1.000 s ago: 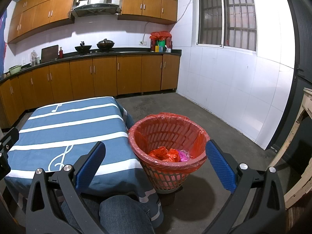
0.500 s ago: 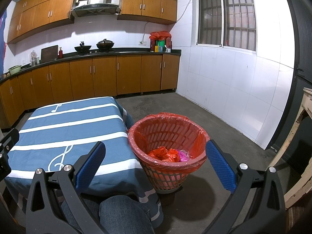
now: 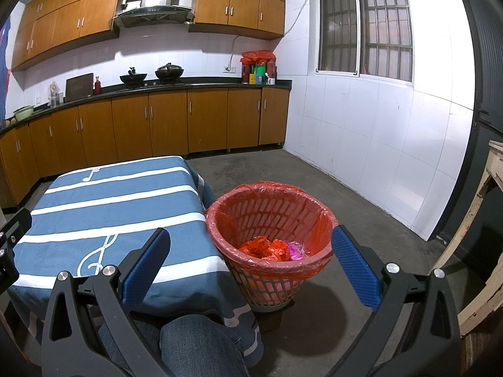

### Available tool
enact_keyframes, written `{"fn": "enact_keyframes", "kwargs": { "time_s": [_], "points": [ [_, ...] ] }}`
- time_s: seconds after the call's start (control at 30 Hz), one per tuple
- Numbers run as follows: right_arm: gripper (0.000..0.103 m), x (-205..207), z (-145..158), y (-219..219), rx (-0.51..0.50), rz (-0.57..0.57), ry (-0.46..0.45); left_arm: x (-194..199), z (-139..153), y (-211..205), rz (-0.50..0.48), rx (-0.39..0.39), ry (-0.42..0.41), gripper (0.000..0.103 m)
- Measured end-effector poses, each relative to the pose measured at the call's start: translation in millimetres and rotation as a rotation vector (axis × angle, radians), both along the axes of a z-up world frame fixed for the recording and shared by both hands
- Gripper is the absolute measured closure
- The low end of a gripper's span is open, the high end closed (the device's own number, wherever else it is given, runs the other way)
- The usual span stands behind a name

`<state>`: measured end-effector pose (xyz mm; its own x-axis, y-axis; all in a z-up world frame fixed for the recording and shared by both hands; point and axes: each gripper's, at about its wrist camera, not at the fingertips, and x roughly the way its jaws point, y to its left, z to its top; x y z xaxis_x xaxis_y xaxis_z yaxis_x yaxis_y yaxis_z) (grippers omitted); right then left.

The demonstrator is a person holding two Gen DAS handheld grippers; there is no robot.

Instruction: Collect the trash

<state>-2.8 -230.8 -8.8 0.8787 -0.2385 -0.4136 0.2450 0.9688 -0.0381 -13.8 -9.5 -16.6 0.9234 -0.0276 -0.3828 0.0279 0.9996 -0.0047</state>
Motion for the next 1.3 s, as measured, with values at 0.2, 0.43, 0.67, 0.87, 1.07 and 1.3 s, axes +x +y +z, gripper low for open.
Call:
{"fn": "enact_keyframes", "kwargs": {
  "time_s": [0.2, 0.43, 0.67, 0.87, 1.07, 1.3],
  "points": [
    [0.002, 0, 0, 0, 0.0, 0.0, 0.0, 0, 0, -1, 0.0, 0.002, -0.001, 0.004],
    [0.002, 0, 0, 0, 0.0, 0.001, 0.001, 0, 1, 0, 0.0, 0.0, 0.001, 0.004],
    [0.002, 0, 0, 0, 0.0, 0.0, 0.001, 3, -7, -1, -0.002, -0.004, 0.012, 0.004],
    [0.002, -1, 0, 0, 0.0, -0.001, 0.002, 6, -8, 1, -0.004, -0.004, 0.016, 0.004],
    [0.002, -1, 0, -1, 0.002, -0.001, 0.003, 6, -9, 2, -0.004, -0.003, 0.018, 0.004],
    [0.002, -1, 0, -1, 0.002, -0.001, 0.003, 7, -11, 2, -0.006, -0.004, 0.022, 0.004]
  ]
}}
